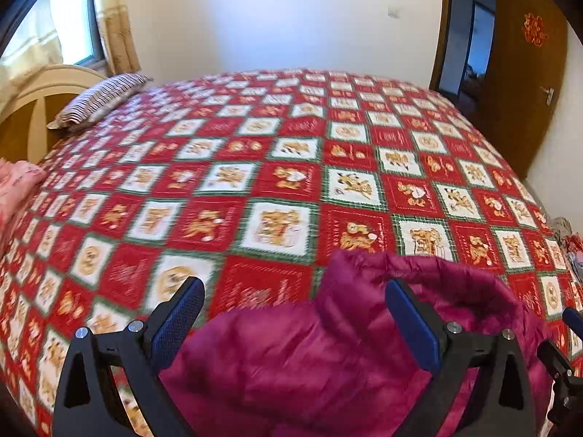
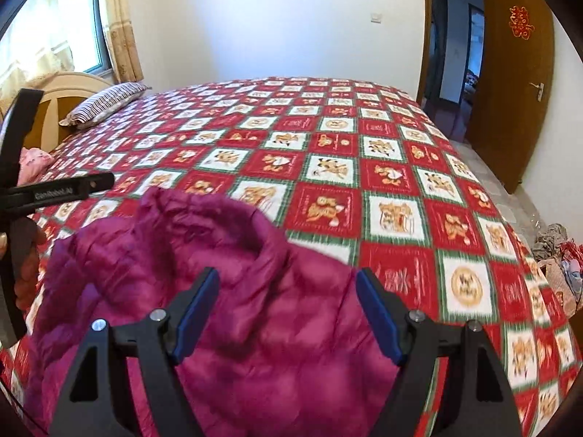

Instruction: Fold large clothes

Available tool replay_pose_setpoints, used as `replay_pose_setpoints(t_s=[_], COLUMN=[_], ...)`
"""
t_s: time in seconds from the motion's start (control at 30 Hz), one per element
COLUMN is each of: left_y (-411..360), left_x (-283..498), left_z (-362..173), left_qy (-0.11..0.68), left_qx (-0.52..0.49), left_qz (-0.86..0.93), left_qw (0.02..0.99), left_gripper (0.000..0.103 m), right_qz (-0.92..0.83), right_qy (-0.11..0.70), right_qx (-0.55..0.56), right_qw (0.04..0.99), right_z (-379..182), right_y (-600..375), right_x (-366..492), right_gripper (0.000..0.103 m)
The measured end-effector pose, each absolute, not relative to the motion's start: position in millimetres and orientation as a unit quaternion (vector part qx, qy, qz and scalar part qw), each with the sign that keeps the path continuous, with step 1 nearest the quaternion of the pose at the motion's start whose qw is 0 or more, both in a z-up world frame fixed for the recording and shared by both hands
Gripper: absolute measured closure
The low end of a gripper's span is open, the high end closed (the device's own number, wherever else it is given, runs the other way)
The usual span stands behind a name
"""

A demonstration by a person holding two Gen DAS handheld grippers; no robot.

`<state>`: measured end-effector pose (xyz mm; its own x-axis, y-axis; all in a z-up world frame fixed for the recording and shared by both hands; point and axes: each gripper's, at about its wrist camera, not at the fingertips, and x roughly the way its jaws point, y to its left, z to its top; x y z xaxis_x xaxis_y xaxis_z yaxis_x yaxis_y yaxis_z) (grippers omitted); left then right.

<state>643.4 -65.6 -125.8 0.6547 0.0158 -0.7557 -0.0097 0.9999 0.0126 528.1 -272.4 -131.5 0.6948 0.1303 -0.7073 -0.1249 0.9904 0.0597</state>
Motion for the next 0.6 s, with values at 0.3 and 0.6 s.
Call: replay_pose_setpoints(t_s=[0.3,0.6], left_y=[-93.2,-81.5], left_x=[677.1,661.1], left_z=[-172.9,-174.4], left_qy=[0.439,0.449], left_qx=[0.077,0.051], left_qz=[-0.006,-0.083], left_qw=[0.895,0.888], left_gripper=[0.003,0.05], right_qz=[0.097,0.106], right_qy=[0.415,0.442], right_qx=[-0.044,-0.064], right_qw=[0.904,0.889], right_z=[-154.5,-169.6], right_y=[-250.9,-244.7], right_x=[580.4,588.5], right_gripper=[0.023,0.072])
